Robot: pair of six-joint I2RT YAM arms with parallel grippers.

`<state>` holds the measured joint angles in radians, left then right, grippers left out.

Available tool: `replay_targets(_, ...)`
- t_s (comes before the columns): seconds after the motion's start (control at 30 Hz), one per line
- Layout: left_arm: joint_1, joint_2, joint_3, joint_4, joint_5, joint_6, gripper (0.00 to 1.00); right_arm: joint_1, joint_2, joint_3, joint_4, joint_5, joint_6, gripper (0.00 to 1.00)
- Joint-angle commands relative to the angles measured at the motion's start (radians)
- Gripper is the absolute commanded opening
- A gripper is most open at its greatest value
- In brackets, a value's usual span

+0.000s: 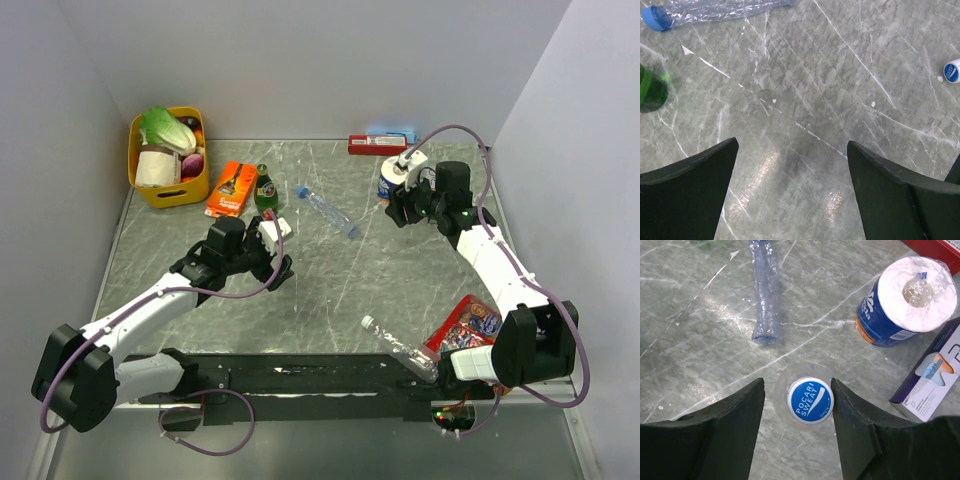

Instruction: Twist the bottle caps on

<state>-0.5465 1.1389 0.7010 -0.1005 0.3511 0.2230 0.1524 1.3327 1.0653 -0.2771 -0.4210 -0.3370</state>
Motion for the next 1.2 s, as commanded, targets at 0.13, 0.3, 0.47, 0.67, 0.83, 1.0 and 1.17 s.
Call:
replay_targets(0.13, 0.003, -0.004, 0.026, 0.05, 0.031, 0.001, 0.96, -0.007, 0.016, 0.019, 0.038, 0.022, 0.006, 0.67)
replay_targets(0.3, 0.005, -0.005, 0.028, 0.041, 0.031, 0.009, 0.96, -0.005, -0.016, 0.088, 0.004, 0.093, -0.003, 1.0)
replay_targets(0.47, 0.003, -0.013, 0.035, 0.027, 0.035, 0.013, 0.96, 0.028, -0.076, 0.258, -0.086, 0.042, -0.031, 1.0)
replay_targets(0.67, 0.026, -0.054, 0.078, -0.014, -0.042, -0.042, 0.96, 0.239, 0.092, 0.49, -0.226, 0.166, -0.151, 0.96)
replay_targets(0.83, 0.121, -0.126, 0.107, -0.085, -0.089, -0.1, 0.96, 0.315, 0.382, 0.747, -0.436, 0.151, -0.148, 0.79)
replay_targets(1.0, 0.25, -0.225, 0.088, -0.128, -0.054, -0.131, 0.96, 0.342, 0.716, 1.089, -0.649, 0.182, -0.18, 0.68)
replay_targets(1.17, 0.303, -0.295, 0.046, -0.151, -0.031, -0.128, 0.96, 0.354, 0.951, 1.341, -0.797, 0.189, -0.223, 0.65)
